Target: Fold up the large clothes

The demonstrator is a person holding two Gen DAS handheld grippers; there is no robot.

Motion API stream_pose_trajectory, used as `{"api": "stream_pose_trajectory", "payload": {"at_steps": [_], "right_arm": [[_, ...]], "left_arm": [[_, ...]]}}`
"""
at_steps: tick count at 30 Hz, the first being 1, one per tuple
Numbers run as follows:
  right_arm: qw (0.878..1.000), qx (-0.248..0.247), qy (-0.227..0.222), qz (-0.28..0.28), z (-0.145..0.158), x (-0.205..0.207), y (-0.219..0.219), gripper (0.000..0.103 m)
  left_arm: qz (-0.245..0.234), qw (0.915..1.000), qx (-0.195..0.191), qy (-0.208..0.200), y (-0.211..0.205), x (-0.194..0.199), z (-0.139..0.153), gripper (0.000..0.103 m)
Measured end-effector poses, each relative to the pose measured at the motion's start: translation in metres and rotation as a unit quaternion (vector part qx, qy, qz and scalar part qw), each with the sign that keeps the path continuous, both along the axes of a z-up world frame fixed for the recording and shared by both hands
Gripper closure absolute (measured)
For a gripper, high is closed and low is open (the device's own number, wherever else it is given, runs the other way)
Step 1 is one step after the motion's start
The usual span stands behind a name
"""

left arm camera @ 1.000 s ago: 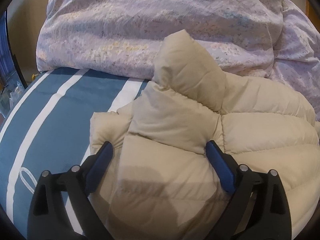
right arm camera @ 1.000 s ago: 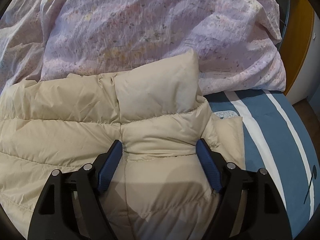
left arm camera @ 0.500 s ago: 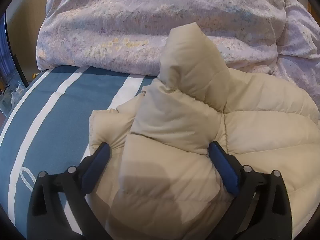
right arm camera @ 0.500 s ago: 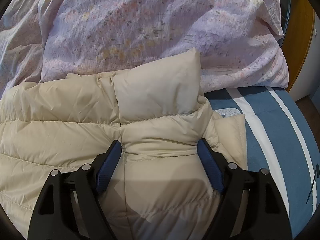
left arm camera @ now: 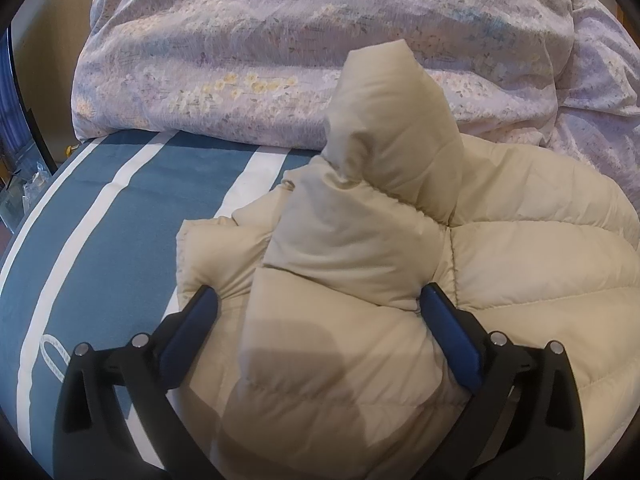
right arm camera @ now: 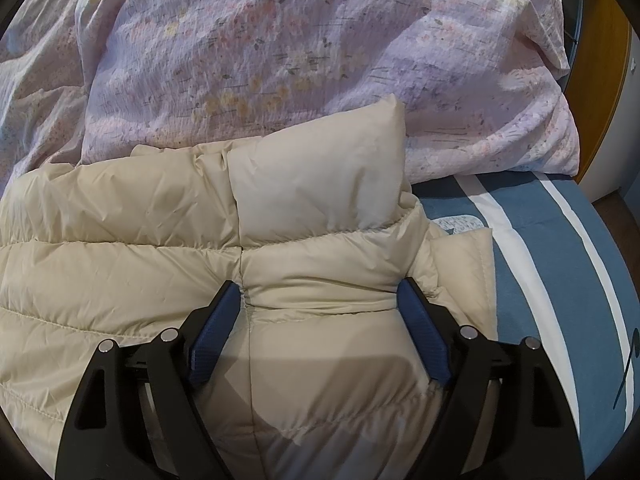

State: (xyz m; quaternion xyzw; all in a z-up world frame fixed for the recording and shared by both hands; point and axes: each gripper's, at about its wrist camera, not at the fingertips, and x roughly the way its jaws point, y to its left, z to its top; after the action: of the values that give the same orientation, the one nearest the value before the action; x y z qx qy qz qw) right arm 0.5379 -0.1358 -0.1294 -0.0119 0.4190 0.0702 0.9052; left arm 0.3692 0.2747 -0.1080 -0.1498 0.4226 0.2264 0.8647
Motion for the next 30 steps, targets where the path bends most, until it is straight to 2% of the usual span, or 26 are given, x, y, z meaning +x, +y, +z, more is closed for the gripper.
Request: {"api": "stream_pose_trajectory", "payload": {"at_steps": [17, 20, 22, 24, 26, 30], "right_arm": [[1.0, -0.004, 0.0, 0.005, 0.005, -0.004, 0.002, 0.02], [1.0, 0.007, -0.006, 0.017, 0.024, -0.024, -0.008, 0.018], [1.0, 0.02, -0.019, 0.013, 0.04, -0.043, -0.024, 0.01], [0.999, 0.036, -0.019, 0.004, 0.048, -0.053, -0.041, 0.007], [0.998, 0.059, -0.005, -0.001, 0.049, -0.058, -0.058, 0.007], [0.99, 0.128, 0.058, -0.011, 0.031, -0.056, -0.085, 0.007]], "left_arm": [[0.001, 1.0, -0.007, -0.006, 0.0, -0.005, 0.002, 0.002], [-0.005, 0.9995, -0.025, -0.017, 0.001, -0.024, 0.016, 0.004], [-0.008, 0.999, -0.026, -0.035, 0.003, -0.043, 0.03, 0.004], [-0.002, 0.9988, -0.023, -0.043, 0.008, -0.062, 0.041, 0.004], [0.004, 0.9981, -0.042, -0.045, 0.016, -0.075, 0.043, 0.004], [0.019, 0.9927, -0.114, -0.036, 0.032, -0.092, 0.029, 0.005]]}}
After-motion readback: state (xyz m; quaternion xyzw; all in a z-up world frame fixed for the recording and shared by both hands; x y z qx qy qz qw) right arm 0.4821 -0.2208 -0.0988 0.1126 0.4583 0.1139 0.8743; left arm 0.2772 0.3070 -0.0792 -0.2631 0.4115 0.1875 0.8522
